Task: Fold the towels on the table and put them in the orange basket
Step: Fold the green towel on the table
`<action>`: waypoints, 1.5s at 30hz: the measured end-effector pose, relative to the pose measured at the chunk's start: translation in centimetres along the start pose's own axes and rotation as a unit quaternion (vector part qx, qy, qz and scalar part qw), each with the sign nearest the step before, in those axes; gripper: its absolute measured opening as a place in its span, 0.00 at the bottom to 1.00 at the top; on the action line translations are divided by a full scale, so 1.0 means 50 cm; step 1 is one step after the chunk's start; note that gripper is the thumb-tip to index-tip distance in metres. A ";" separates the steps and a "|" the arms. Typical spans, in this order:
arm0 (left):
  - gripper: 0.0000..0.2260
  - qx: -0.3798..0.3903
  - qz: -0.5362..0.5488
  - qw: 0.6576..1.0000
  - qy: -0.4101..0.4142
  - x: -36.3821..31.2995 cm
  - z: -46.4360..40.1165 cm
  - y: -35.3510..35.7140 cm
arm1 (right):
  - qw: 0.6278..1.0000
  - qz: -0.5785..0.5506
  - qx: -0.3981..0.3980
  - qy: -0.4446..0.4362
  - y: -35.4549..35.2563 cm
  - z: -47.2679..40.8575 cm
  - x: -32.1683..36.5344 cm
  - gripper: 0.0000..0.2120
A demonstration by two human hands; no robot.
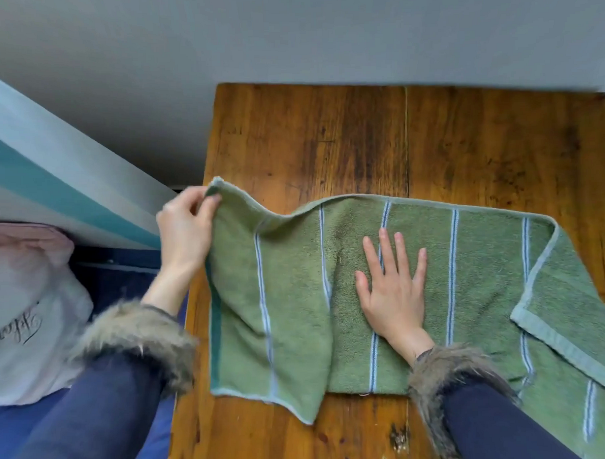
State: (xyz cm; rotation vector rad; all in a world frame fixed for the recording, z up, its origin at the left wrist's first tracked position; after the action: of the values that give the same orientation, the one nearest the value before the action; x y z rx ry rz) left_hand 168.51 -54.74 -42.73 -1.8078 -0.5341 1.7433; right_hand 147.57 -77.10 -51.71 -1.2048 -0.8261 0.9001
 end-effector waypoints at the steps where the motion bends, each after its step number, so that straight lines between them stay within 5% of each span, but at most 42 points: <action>1: 0.06 -0.013 -0.003 1.000 0.000 0.000 -0.028 -0.004 | 1.000 0.001 -0.001 0.001 0.000 0.000 0.000 0.28; 4: 0.14 -0.024 -0.057 0.998 -0.009 0.009 -0.073 0.004 | 1.000 0.003 -0.001 0.003 -0.001 0.001 0.000 0.28; 7: 0.21 -0.015 -0.171 0.983 0.066 0.000 -0.036 0.035 | 1.000 0.005 0.001 0.004 -0.001 -0.001 0.001 0.28; 10: 0.22 0.082 -0.227 0.961 0.134 0.016 0.083 0.099 | 1.000 0.004 0.006 0.005 -0.001 -0.001 0.001 0.28; 14: 0.27 0.185 -0.313 0.927 0.088 0.094 0.174 0.146 | 1.000 0.005 0.004 0.007 0.001 -0.001 0.000 0.28; 19: 0.21 0.082 -0.184 0.972 0.125 0.081 0.180 0.089 | 1.000 0.014 0.009 0.004 0.002 0.000 -0.001 0.28; 21: 0.21 0.038 -0.134 0.987 0.075 0.108 0.205 0.050 | 1.000 0.013 0.013 0.007 0.001 0.000 -0.001 0.28; 26: 0.26 0.140 -0.263 0.955 0.001 0.181 0.318 0.049 | 0.999 0.021 0.029 0.010 0.001 0.001 0.000 0.28; 39: 0.27 0.160 -0.353 0.921 -0.039 0.216 0.363 -0.003 | 0.998 0.034 0.056 0.008 0.010 0.004 0.005 0.27; 45: 0.25 0.208 -0.304 0.926 0.080 0.082 0.338 0.131 | 0.997 0.003 0.069 -0.046 -0.007 0.013 0.005 0.28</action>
State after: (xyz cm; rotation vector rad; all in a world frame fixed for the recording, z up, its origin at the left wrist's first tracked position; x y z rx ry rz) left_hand 151.37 -55.03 -49.95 -1.2855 -0.5334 1.1619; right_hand 147.14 -76.65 -51.26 -1.0523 -0.8200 1.0067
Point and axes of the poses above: each hand's wrist, its own z-axis away from the middle knuckle, its own y-axis out of the palm, x = y × z, the point moved 6 cm from there along -z, towards the middle knuckle, and after that the axes turned 3 degrees about z, right-handed, at the moved point
